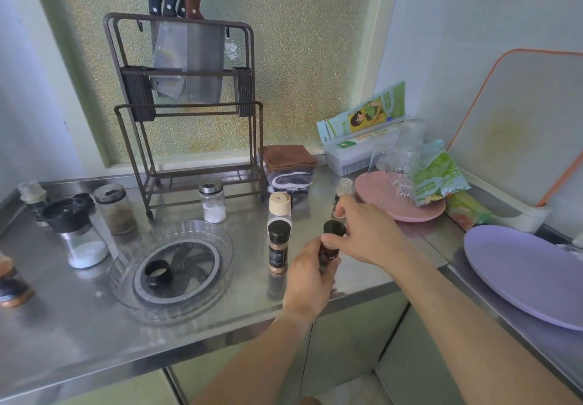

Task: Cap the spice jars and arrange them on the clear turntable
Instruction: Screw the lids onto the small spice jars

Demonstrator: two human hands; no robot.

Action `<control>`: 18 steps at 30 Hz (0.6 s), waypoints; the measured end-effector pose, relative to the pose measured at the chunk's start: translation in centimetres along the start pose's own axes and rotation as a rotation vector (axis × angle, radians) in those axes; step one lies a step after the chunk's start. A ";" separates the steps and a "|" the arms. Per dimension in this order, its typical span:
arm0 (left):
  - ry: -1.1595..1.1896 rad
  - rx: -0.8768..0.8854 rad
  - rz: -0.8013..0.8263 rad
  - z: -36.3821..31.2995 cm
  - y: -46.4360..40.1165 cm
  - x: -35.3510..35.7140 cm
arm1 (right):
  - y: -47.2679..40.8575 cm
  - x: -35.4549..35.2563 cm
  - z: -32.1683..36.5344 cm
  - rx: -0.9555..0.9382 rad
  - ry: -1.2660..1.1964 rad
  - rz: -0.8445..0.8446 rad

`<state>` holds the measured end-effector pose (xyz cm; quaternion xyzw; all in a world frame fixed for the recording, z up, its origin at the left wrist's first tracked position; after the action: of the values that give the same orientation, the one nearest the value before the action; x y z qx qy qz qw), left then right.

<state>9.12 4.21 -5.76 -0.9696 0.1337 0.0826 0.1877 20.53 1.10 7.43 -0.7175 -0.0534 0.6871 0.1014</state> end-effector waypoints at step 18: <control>-0.037 0.000 -0.028 -1.0 0.4 -0.3 | 1.1 1.6 1.0 0.104 -0.075 -0.131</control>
<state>8.89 3.56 -4.88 -0.9696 0.1167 0.0978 0.1913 19.51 0.44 5.60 -0.6800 -0.0683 0.7073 0.1810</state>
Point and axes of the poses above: each hand's wrist, its own y-axis away from the middle knuckle, its own x-axis out of the palm, z = x × y, the point moved 2 cm from there along -y, towards the middle knuckle, and after that the axes turned 13 degrees about y, right-handed, at the moved point
